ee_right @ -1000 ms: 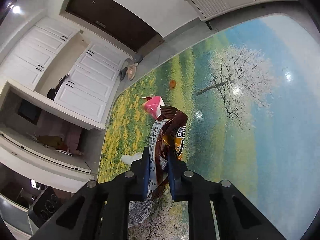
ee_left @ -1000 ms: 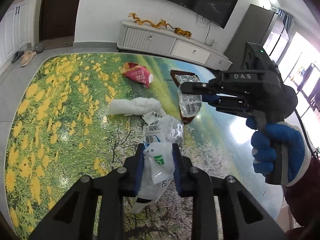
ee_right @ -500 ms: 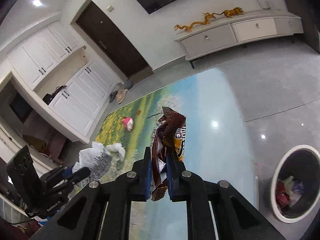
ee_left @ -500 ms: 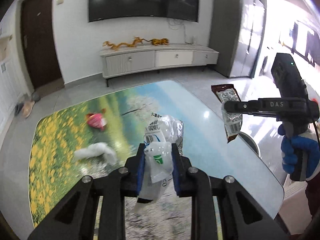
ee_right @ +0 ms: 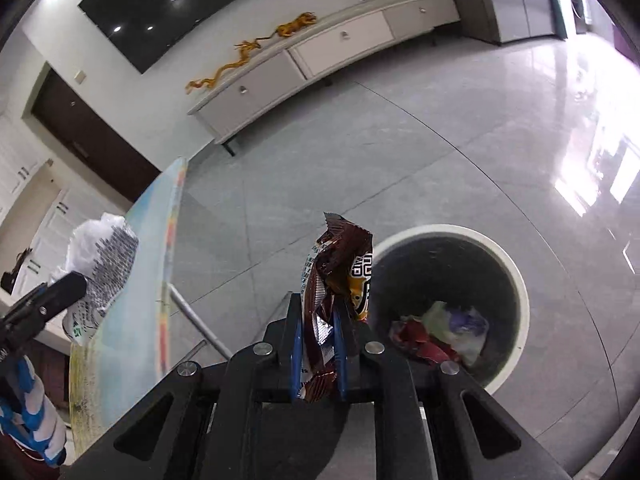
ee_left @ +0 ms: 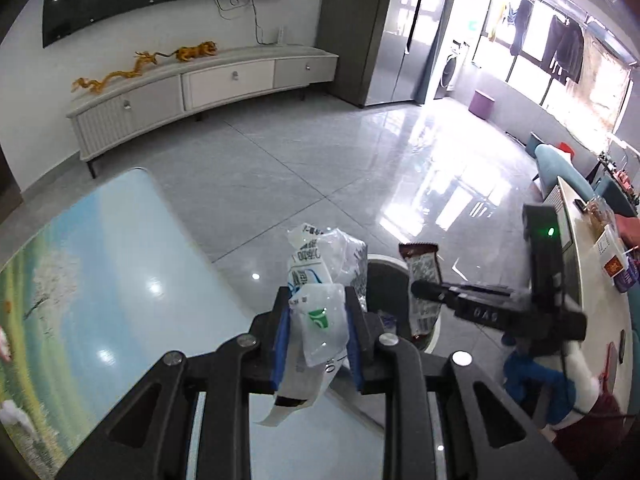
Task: Collect trash
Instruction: 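Carry both items to the bin and open both tools to drop them, then move both open tools back to the table toward the white tissue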
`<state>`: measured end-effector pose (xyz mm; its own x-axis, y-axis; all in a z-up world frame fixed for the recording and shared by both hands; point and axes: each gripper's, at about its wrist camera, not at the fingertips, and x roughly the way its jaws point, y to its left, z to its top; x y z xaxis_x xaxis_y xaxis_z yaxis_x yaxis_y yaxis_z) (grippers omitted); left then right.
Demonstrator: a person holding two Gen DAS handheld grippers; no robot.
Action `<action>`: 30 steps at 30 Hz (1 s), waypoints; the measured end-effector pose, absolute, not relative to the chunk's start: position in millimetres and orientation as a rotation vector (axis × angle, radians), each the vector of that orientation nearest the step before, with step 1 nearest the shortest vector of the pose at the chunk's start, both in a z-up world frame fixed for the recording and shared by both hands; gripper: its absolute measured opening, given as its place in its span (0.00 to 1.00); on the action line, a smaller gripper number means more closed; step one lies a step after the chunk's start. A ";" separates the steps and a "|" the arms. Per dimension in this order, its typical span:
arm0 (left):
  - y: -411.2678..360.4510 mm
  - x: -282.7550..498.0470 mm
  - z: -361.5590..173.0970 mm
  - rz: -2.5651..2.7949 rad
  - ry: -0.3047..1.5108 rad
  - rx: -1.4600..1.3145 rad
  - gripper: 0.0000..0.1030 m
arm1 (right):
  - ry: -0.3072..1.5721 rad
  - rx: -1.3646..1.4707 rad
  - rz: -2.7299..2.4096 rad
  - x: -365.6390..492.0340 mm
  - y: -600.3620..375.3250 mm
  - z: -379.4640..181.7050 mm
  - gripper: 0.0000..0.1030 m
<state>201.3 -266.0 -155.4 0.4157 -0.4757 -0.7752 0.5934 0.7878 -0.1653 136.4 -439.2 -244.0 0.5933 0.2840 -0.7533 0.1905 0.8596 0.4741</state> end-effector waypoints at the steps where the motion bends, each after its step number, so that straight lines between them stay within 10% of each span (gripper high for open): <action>1: -280.5 208.1 -161.6 -0.690 0.940 0.133 0.24 | 0.960 0.569 0.035 138.1 -447.9 -255.0 0.15; 6: -342.2 230.9 -195.9 -0.748 1.019 0.098 0.37 | 1.016 0.603 -0.062 144.3 -481.7 -299.2 0.27; 8: -356.5 234.6 -206.1 -0.755 1.041 0.088 0.47 | 1.028 0.605 -0.099 145.3 -491.4 -310.0 0.52; 30: -193.7 182.2 -135.4 -0.361 0.750 0.206 0.65 | 0.859 0.311 0.081 120.9 -388.2 -190.7 0.58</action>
